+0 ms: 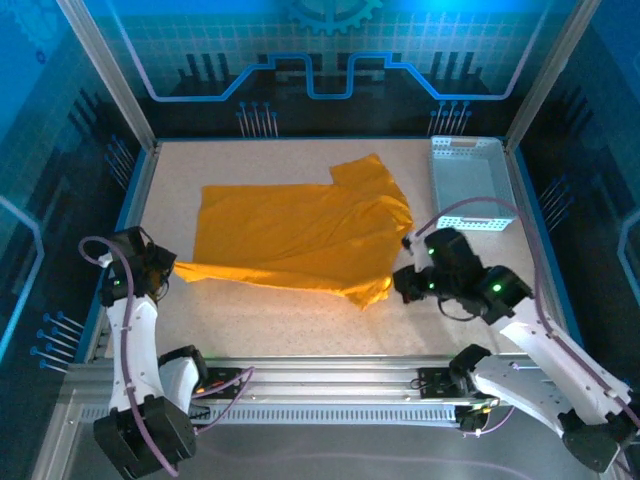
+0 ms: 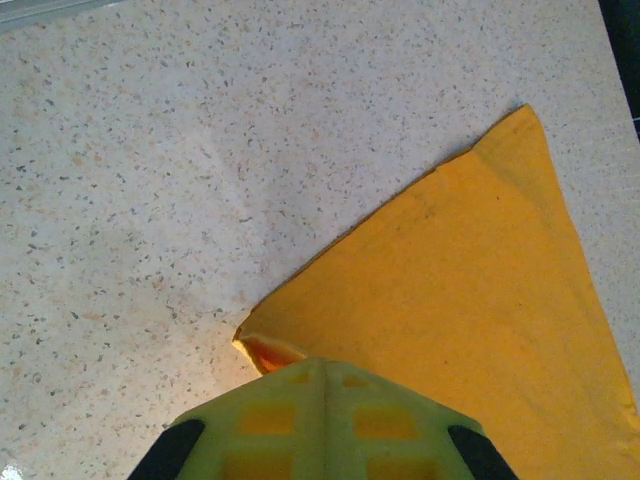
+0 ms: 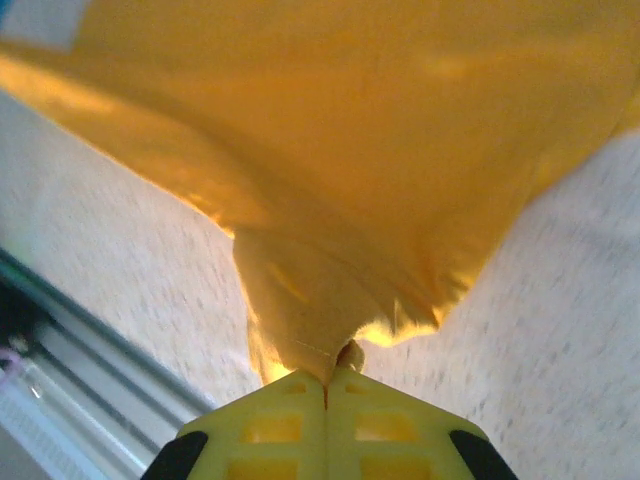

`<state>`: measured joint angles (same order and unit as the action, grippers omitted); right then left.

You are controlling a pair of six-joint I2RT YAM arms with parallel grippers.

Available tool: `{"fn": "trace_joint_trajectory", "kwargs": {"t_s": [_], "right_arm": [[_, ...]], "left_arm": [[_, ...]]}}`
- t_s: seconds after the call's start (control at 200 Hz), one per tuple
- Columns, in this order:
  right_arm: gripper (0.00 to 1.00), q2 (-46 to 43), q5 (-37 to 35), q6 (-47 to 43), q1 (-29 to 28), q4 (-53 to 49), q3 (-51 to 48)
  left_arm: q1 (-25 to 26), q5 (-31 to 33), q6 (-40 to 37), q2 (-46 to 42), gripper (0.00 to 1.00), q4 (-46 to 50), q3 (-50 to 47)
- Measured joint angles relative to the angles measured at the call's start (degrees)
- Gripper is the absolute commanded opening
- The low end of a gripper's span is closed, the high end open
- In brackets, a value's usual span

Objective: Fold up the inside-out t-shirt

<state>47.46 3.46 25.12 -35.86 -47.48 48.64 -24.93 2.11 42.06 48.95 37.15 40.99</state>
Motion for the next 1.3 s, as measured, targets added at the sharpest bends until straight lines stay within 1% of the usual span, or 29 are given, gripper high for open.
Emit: {"fn": "trace_joint_trajectory", "kwargs": {"t_s": [0.085,0.145,0.18,0.235,0.265,0.34,0.37,0.425,0.455,0.52,0.555,0.595,0.66,0.675,0.685,0.71,0.72,0.74,0.76,0.775,0.795,0.81,0.875,0.92,1.015,1.105,1.206,1.261,1.301], "right_arm": [[0.0,0.0,-0.5,2.0,-4.6,-0.5,-5.0],[0.06,0.0,-1.4,3.5,-7.3,-0.4,-7.3],[0.14,0.0,-1.8,4.1,-8.4,-0.4,-8.2],[0.41,0.3,-2.4,5.5,-9.9,-0.1,-9.4],[0.5,0.6,-2.8,6.0,-10.5,0.1,-9.7],[0.63,1.6,-3.5,6.1,-11.7,0.6,-9.9],[0.67,1.7,-4.1,6.2,-12.1,0.7,-9.8],[0.69,1.6,-6.1,5.9,-12.4,0.1,-9.2],[0.69,1.6,-7.2,5.8,-12.3,-0.5,-8.5],[0.7,1.2,-9.0,6.0,-10.7,-1.4,-6.4],[0.7,1.1,-9.4,6.0,-8.6,-1.5,-5.1],[0.69,1.3,-9.3,6.0,-5.2,-1.2,-4.0],[0.69,2.3,-8.4,6.0,0.8,-0.3,-3.1],[0.69,2.7,-8.0,6.0,2.3,-0.1,-3.0],[0.69,2.9,-7.9,6.1,2.9,0.0,-3.0],[0.69,3.8,-7.6,6.2,5.2,0.5,-3.0],[0.69,4.1,-7.5,6.2,5.8,0.5,-3.0],[0.69,4.8,-7.5,6.4,7.2,0.8,-3.0],[0.69,5.7,-7.2,6.5,8.5,1.1,-3.0],[0.69,6.3,-7.1,6.6,9.4,1.3,-3.0],[0.69,7.0,-6.8,6.7,10.4,1.7,-3.0],[0.69,7.4,-6.4,6.8,11.3,2.0,-3.0],[0.68,8.2,-5.3,7.3,14.9,3.5,-3.1],[0.68,8.2,-4.3,7.6,17.4,4.9,-3.2],[0.69,7.9,-2.9,7.9,22.1,6.8,-3.4],[0.69,7.3,-1.8,7.8,26.0,7.9,-3.9],[0.7,6.3,0.0,7.3,30.1,8.7,-4.6],[0.7,5.7,0.9,7.0,31.6,8.9,-5.0],[0.7,5.3,1.6,6.8,32.2,9.1,-5.2]], "left_arm": [[-0.8,0.0,0.0,2.0,0.09,0.0,0.2],[-1.2,0.0,0.0,3.9,0.2,0.4,1.3],[-1.4,0.0,0.0,4.9,0.29,0.5,2.2],[-1.7,0.0,-0.3,6.3,0.48,0.8,4.3],[-1.8,-0.1,-0.6,6.8,0.53,1.1,5.6],[-1.9,-0.6,-0.6,7.4,0.58,1.5,9.1],[-1.9,-0.9,-0.9,7.5,0.61,1.8,10.6],[-1.9,-1.8,-1.6,7.5,0.65,2.2,13.2],[-1.8,-2.3,-1.9,7.5,0.66,2.5,14.5],[0.7,-2.4,-3.1,7.4,0.67,3.7,17.6],[4.4,-1.8,-3.6,7.4,0.67,4.5,19.2],[10.6,-1.0,-4.2,7.5,0.67,5.0,20.9],[23.3,0.0,-5.0,8.4,0.68,5.6,23.2],[27.3,0.2,-5.1,8.9,0.68,5.7,23.6],[28.6,0.5,-5.1,9.1,0.68,5.7,23.8],[34.6,1.1,-5.2,10.2,0.68,5.9,24.3],[35.9,1.4,-5.1,10.5,0.68,5.9,24.4],[40.7,2.1,-5.1,11.8,0.68,6.1,24.7],[44.0,2.8,-5.1,12.7,0.69,6.2,25.0],[47.6,3.5,-5.0,14.1,0.69,6.4,25.3],[50.8,4.4,-5.1,15.4,0.69,6.6,25.7],[54.3,5.1,-4.9,17.1,0.69,6.8,26.0],[65.0,8.0,-4.5,23.6,0.71,7.4,27.3],[70.9,9.6,-4.3,27.9,0.71,7.4,27.8],[80.9,11.7,-3.3,36.4,0.71,7.4,28.3],[87.1,12.0,-2.7,43.2,0.71,6.7,29.0],[90.8,11.8,-1.8,49.9,0.72,5.6,31.1],[91.8,11.5,-1.5,53.1,0.71,4.7,32.5],[92.1,11.2,-1.4,55.3,0.69,4.1,33.5]]}}
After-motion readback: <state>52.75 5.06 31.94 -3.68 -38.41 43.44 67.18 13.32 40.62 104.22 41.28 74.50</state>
